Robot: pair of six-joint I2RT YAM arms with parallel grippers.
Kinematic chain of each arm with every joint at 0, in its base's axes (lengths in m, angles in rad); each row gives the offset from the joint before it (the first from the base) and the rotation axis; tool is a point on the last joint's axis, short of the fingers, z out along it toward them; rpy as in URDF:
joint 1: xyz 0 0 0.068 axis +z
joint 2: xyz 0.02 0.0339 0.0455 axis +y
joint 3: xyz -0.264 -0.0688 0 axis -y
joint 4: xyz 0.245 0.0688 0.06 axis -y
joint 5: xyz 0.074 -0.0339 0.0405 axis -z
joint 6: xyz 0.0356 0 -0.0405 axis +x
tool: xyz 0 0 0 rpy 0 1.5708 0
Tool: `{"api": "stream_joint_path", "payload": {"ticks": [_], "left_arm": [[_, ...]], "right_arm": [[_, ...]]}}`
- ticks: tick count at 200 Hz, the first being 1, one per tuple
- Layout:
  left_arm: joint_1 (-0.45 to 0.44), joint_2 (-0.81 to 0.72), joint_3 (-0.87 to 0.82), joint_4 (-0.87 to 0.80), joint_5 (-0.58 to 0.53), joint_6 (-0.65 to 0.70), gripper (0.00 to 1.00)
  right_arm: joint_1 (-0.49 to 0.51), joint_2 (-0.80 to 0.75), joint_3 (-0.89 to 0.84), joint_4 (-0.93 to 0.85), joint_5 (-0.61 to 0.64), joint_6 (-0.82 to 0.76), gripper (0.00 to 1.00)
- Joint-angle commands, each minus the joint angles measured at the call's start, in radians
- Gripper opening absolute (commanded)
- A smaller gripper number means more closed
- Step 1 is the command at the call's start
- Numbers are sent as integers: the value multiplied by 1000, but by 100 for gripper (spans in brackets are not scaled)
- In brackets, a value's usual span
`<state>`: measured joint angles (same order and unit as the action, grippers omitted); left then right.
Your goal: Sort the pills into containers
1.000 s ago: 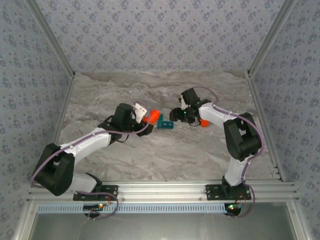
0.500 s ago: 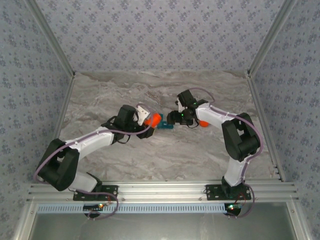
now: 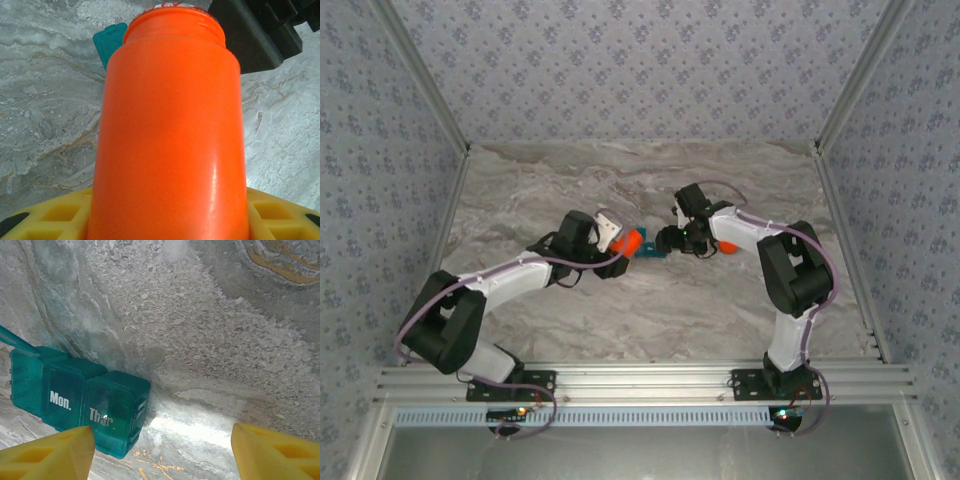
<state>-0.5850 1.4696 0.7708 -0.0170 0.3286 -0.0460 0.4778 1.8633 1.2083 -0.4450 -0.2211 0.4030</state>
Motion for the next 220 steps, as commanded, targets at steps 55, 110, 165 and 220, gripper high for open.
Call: {"api": "stream_joint_path", "payload": {"ticks": [55,110,165,220], "left_arm": [[-6,56,70,-34,45,19,0],[-4,80,96,-60,58,28,0],[-4,86,96,-67,58,31,0],[-5,87,102,-70,59,32,0]], "right_arm": [[-15,4,-45,-14,-1,-1,74],[-21,9,-43,-3,-17,10,73],[-22,16,7,-12,-36,12,77],[-22,19,43,-25,-41,13,77]]}}
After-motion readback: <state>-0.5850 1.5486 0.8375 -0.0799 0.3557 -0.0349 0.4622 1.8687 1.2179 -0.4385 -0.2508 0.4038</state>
